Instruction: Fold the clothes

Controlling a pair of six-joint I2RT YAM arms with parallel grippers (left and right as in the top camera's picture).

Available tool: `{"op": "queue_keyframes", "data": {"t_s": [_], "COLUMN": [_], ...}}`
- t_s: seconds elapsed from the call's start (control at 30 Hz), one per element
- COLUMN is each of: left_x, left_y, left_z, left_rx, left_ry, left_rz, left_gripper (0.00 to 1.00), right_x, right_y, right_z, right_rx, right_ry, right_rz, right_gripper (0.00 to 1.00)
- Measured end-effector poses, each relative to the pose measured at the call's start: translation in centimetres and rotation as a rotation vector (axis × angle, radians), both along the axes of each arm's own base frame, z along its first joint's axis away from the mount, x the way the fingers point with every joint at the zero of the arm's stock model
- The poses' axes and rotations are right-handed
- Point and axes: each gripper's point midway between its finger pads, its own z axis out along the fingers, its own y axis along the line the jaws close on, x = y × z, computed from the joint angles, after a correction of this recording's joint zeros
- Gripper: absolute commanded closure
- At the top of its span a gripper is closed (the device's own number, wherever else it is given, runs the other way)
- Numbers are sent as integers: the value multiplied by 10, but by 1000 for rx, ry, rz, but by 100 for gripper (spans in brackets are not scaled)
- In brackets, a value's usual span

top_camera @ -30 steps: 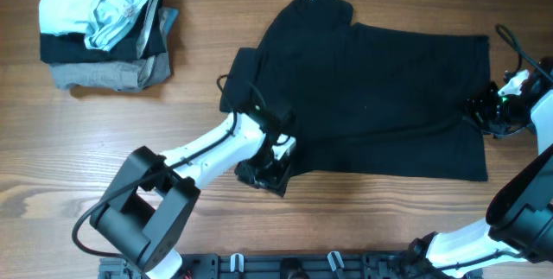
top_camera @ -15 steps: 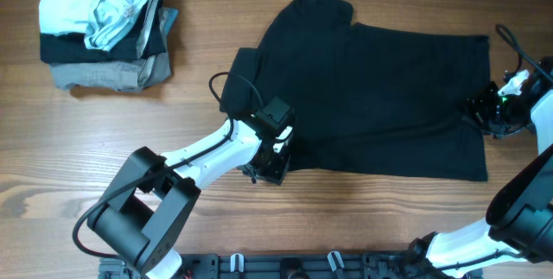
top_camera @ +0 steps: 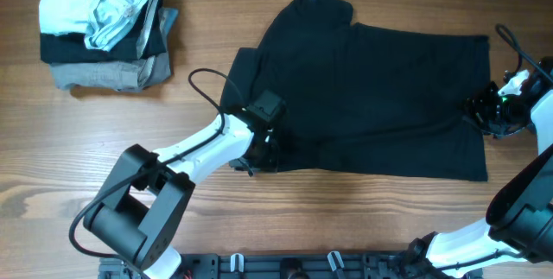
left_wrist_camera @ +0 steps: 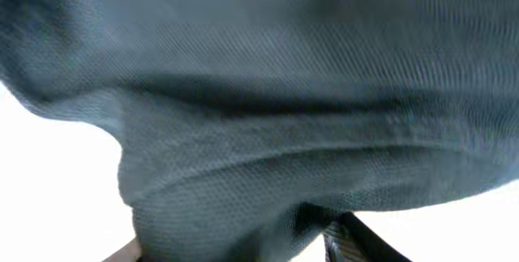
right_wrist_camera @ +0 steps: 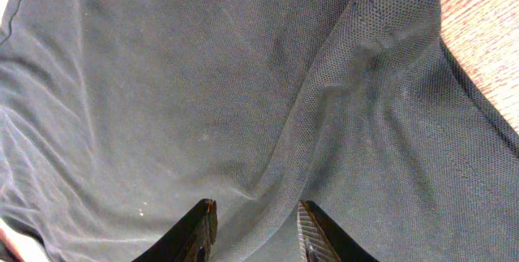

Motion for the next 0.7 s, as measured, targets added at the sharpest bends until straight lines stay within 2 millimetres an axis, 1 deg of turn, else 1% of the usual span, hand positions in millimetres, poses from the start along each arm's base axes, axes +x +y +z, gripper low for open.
{"op": "queue_keyframes", "data": {"t_s": [0.13,0.2,0.23,0.3,0.33,0.37,0.47,0.5,0.53,0.6,0.63,0.7], "left_x": [6,8,8,8,9,9,7,4,-4,-22,-34,-50], "left_y": [3,1,0,-1,-3,-3,-4,-3,2,15,25,39], "left_z": [0,-1,-1,-1,-1,-1,-1,-1,0,1,3,8], "left_rx": [2,-6,-7,-12,-24,-27,-34,-30,-10,37,72,120], "left_ry": [-16,-26,-29,-31,-38,-38,-33,-22,12,94,151,232], "left_rz": [16,-6,-17,-37,-63,-68,-109,-117,-121,-124,-123,-113], "left_gripper": [71,73,75,86,94,96,96,96,96,96,96,96], "right_x": [0,0,0,0,0,0,0,0,0,0,0,0], "right_y": [0,0,0,0,0,0,0,0,0,0,0,0], "right_z": [0,0,0,0,0,0,0,0,0,0,0,0], "right_rx": [1,0,0,0,1,1,0,0,0,0,0,1], "right_ry": [0,0,0,0,0,0,0,0,0,0,0,-1], "right_rz": [0,0,0,0,0,0,0,0,0,0,0,0], "right_gripper": [63,63,63,63,63,63,63,63,63,63,63,63]}}
